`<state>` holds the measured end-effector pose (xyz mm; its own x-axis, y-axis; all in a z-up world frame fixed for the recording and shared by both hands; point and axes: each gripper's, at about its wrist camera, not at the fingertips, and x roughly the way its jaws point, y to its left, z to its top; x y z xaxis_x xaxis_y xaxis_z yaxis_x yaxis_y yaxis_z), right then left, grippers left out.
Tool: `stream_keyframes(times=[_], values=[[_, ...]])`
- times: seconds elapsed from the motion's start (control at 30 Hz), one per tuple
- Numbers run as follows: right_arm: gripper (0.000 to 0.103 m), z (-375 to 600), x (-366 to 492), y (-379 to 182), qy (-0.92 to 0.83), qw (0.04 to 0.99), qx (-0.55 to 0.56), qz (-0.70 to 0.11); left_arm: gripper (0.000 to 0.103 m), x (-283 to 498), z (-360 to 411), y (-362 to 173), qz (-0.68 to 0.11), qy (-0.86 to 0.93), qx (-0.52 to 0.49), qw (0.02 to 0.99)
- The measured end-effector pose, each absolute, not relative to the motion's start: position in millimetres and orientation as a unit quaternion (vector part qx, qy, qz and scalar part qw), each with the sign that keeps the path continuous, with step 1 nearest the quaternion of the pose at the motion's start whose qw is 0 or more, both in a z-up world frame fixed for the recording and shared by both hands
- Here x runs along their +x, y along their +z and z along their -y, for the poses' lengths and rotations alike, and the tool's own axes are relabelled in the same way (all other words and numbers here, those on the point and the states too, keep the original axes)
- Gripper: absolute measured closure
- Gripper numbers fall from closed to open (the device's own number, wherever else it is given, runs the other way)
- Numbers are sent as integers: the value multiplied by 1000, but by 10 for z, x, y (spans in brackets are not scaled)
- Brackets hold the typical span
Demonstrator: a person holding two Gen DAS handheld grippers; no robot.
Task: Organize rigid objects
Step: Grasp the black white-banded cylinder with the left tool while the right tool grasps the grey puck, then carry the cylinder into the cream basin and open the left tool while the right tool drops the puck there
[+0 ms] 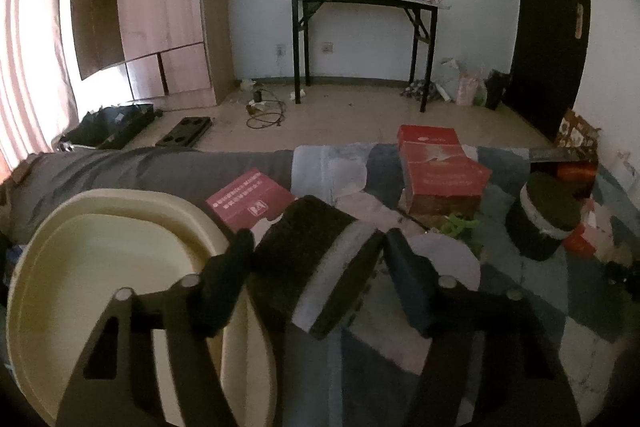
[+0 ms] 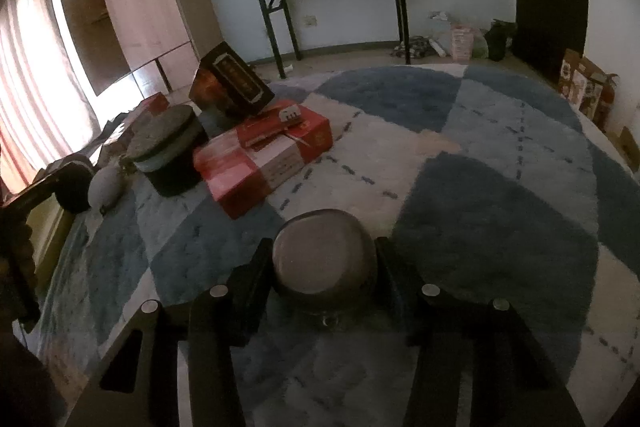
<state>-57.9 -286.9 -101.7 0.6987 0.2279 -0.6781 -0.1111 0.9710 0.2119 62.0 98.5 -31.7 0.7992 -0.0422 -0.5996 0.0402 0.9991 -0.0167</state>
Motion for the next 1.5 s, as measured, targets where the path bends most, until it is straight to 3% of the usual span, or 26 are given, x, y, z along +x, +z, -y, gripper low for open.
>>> stream_keyframes(times=[0.43, 0.5, 0.77, 0.93, 1.1, 1.33, 1.5], values=[[54, 2882, -577, -1028, 107, 915, 91, -379, 37, 635, -868, -393, -349, -28, 25, 936], [54, 2887, -576, -1027, 107, 915, 93, -378, 39, 634, -977, -356, -352, -27, -14, 936], [54, 2621, -747, -650, 135, 927, 63, -344, 40, 164, -1742, 257, -268, 47, -86, 958], [54, 1798, -815, -87, 255, 918, 22, -302, 40, -37, -2409, 245, -261, 121, -164, 943], [54, 467, -649, 190, 413, 862, -48, -291, 40, -16, -2784, -67, -317, 189, -162, 915], [54, -940, -398, -386, 475, 792, -137, -358, 40, 9, -3038, -366, -349, 227, -195, 888], [54, -1511, -302, -568, 489, 775, -179, -359, 41, -76, -3173, -411, -334, 254, -219, 881]])
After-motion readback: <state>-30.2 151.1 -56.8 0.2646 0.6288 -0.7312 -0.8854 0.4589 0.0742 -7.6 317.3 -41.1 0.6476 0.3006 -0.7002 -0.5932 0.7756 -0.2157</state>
